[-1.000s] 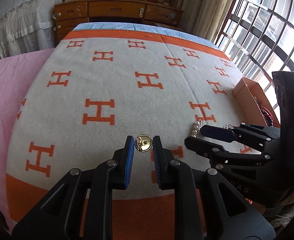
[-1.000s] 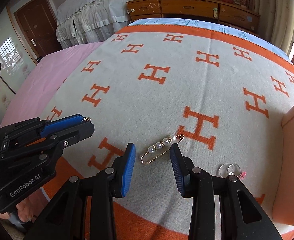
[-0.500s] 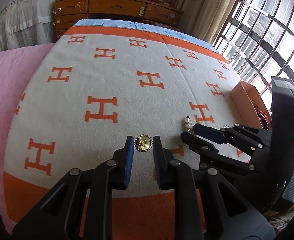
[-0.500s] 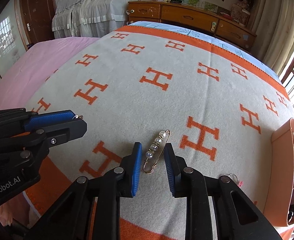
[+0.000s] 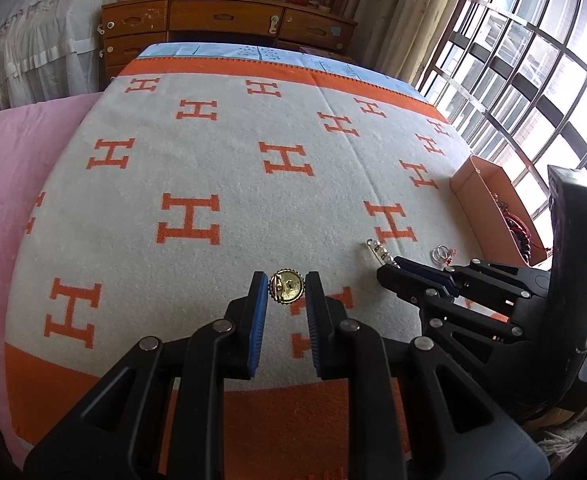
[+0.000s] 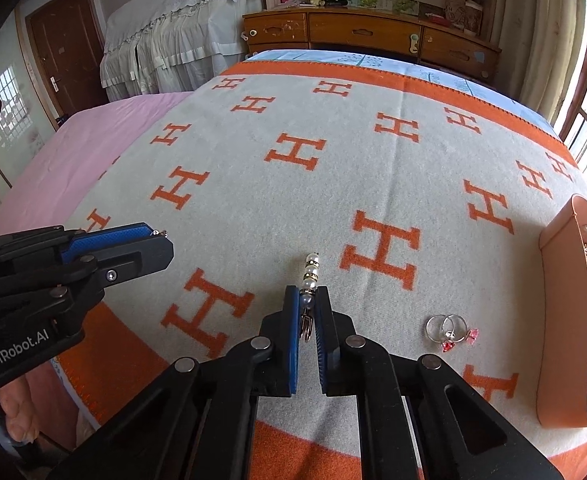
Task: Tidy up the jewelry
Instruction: 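Carry the pendant and pearl pin into the pink tray and open both tools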
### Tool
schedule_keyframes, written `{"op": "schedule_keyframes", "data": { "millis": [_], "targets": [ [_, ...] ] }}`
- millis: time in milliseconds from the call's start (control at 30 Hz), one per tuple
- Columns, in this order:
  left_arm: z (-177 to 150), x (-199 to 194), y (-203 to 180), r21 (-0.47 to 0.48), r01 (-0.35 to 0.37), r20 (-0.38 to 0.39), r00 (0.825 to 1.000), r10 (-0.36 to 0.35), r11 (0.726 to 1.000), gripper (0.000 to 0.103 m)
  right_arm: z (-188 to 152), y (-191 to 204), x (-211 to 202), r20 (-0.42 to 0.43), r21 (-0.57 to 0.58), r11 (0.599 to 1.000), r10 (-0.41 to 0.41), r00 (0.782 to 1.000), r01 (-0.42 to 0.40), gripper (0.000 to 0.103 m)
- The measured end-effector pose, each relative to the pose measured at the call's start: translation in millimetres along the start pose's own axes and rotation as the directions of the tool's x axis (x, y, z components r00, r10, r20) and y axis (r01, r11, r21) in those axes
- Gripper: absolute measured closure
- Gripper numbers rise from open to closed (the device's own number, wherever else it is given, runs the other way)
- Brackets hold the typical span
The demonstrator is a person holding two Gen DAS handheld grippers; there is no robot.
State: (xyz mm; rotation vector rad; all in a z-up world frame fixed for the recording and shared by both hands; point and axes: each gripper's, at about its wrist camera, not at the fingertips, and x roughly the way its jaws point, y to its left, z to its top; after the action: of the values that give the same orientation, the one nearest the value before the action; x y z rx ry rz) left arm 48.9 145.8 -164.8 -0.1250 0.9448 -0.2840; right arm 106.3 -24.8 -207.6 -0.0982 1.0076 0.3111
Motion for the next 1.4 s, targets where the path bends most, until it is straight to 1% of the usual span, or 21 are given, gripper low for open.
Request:
{"op": "schedule_keyframes", "data": {
  "millis": [267, 367, 500, 700, 833, 900, 1033, 1133, 1200, 1300, 1400],
  "targets": [
    [2.9, -10.3, -29.5, 0.041, 0.026, 0.025, 0.999, -0.027, 0.999, 0.087, -8.3, -26.9, -39.0, 0.100, 0.076, 0.997, 0.005, 0.995, -0.013, 0.096],
    [7.4, -11.5, -49.0, 0.068, 0.029, 0.030, 0.999, -0.031, 0.997, 0.087, -11.5, -39.9, -58.4, 0.150, 0.103, 0.995, -0.001, 0.989, -0.014, 0.096],
    [18.2, -10.9, -81.9, 0.107, 0.052, 0.025, 0.998, -0.055, 0.993, 0.087, -18.0, -64.1, -86.8, 0.218, 0.146, 0.989, -0.028, 0.975, -0.004, 0.096],
    [41.7, -11.6, -149.4, 0.199, 0.090, 0.041, 0.994, -0.100, 0.976, 0.087, -31.9, -123.0, -138.5, 0.311, 0.232, 0.972, -0.105, 0.944, 0.032, 0.096],
    [58.6, -3.9, -198.4, 0.248, 0.125, 0.042, 0.989, -0.140, 0.961, 0.087, -46.2, -176.0, -168.3, 0.341, 0.318, 0.948, -0.119, 0.932, 0.005, 0.096],
    [66.7, 3.4, -221.4, 0.266, 0.146, 0.034, 0.986, -0.160, 0.953, 0.087, -52.6, -198.6, -177.5, 0.345, 0.344, 0.939, -0.143, 0.928, 0.017, 0.096],
    [81.2, 24.5, -260.6, 0.285, 0.175, 0.014, 0.982, -0.187, 0.942, 0.087, -63.3, -238.4, -182.4, 0.338, 0.392, 0.920, -0.156, 0.928, 0.012, 0.096],
    [89.6, 43.8, -282.6, 0.295, 0.175, -0.004, 0.983, -0.182, 0.939, 0.087, -68.2, -257.5, -177.8, 0.325, 0.406, 0.912, -0.204, 0.923, 0.058, 0.096],
    [94.3, 56.3, -293.4, 0.296, 0.174, -0.017, 0.984, -0.177, 0.939, 0.087, -71.7, -269.9, -173.7, 0.310, 0.410, 0.909, -0.221, 0.925, 0.079, 0.096],
    [97.3, 71.9, -303.1, 0.305, 0.170, -0.034, 0.985, -0.168, 0.937, 0.087, -72.4, -285.0, -162.7, 0.292, 0.426, 0.902, -0.212, 0.933, 0.072, 0.096],
    [97.2, 82.0, -308.4, 0.317, 0.165, -0.042, 0.986, -0.160, 0.934, 0.087, -71.5, -292.3, -151.0, 0.275, 0.426, 0.901, -0.215, 0.937, 0.081, 0.096]
  ]
}}
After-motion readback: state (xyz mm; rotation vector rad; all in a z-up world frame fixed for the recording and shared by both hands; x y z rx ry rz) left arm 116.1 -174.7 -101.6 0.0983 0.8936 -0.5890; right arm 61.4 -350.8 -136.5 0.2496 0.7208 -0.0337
